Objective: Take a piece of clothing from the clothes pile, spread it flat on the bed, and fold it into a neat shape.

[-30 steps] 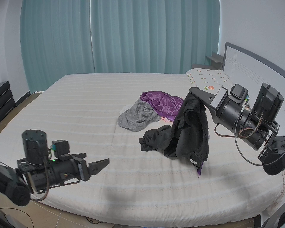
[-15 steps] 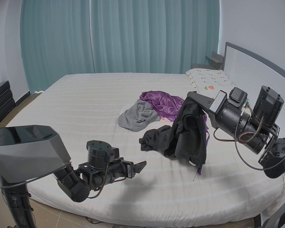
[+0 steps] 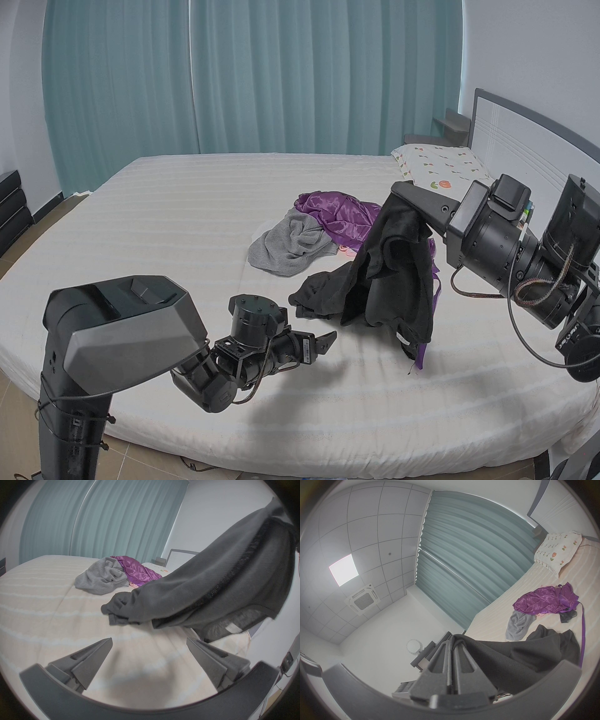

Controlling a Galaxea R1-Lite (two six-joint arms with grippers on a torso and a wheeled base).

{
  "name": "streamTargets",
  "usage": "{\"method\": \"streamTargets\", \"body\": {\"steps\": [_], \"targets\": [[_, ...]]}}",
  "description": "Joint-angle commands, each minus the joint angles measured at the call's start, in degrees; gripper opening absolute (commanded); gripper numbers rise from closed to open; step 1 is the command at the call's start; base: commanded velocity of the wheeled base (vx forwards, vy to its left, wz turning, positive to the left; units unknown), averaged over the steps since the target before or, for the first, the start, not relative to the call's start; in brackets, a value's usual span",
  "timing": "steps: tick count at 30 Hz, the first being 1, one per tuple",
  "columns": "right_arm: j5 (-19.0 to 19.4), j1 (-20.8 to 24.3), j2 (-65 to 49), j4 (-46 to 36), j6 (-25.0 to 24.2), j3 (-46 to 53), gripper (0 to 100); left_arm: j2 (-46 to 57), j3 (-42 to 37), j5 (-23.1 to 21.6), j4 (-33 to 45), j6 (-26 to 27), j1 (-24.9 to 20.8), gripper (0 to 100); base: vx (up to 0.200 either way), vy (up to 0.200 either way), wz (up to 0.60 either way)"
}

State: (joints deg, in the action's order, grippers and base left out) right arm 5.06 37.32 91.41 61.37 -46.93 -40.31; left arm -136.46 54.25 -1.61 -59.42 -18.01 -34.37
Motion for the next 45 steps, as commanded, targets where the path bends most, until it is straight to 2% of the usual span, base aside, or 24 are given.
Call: {"method": "streamTargets", "body": {"steps": [1,9,12,13,14,16,21,25,28,29,36,41,45], "targets": [[-0.05,2.32,-0.44,0.07,0.00,-0.82,0,-4.78,7.10,-0.06,2.11,-0.01,-0.09,100,0.000,0.000,0.00],[-0.05,4.78,-2.28,0.07,0.00,-0.91,0,-8.21,20.90,0.47,12.75,-0.01,-0.09,100,0.000,0.000,0.00],[-0.05,4.70,-2.90,0.07,0.00,-0.73,0,-9.70,23.80,0.99,13.71,0.08,-0.09,100,0.000,0.000,0.00],[-0.14,4.43,-2.90,0.16,0.00,-0.64,0,-10.67,25.64,2.84,13.89,0.08,0.09,100,0.000,0.000,0.00],[-0.14,4.43,-2.90,0.16,0.00,-0.64,0,-10.67,25.64,2.84,13.89,0.08,0.09,100,0.000,0.000,0.00],[-0.14,3.64,-2.81,0.07,0.09,-0.64,0,-11.72,26.61,6.09,13.36,-0.10,0.53,100,0.000,0.000,0.00],[-0.05,2.59,-2.55,0.16,0.09,-0.12,0,-11.72,26.79,7.23,13.45,-0.54,1.76,100,0.000,0.000,0.00],[0.04,1.00,-2.28,0.16,0.00,-0.12,0,-12.16,27.93,10.75,13.98,-0.45,3.43,100,0.000,0.000,0.00],[0.39,0.13,-2.55,0.16,0.00,-0.29,0,-12.34,28.46,11.28,13.98,-0.45,5.19,100,0.000,0.000,0.00],[0.48,-0.23,-2.55,0.16,0.00,-0.47,0,-12.43,28.90,11.37,13.89,-0.54,5.80,0,0.000,0.000,0.00],[1.01,-2.69,-1.49,0.07,-0.18,-0.12,0,-11.81,28.28,11.28,13.36,-0.63,6.50,0,0.000,0.000,0.00],[1.01,-6.03,1.93,0.07,-0.09,-0.82,0,-9.70,24.68,11.37,12.40,-0.54,5.80,0,0.000,0.000,0.00],[0.83,-9.72,6.94,0.16,0.00,-1.70,0,-3.99,19.67,11.45,12.40,-0.80,5.98,0,0.000,0.000,0.00]]}}
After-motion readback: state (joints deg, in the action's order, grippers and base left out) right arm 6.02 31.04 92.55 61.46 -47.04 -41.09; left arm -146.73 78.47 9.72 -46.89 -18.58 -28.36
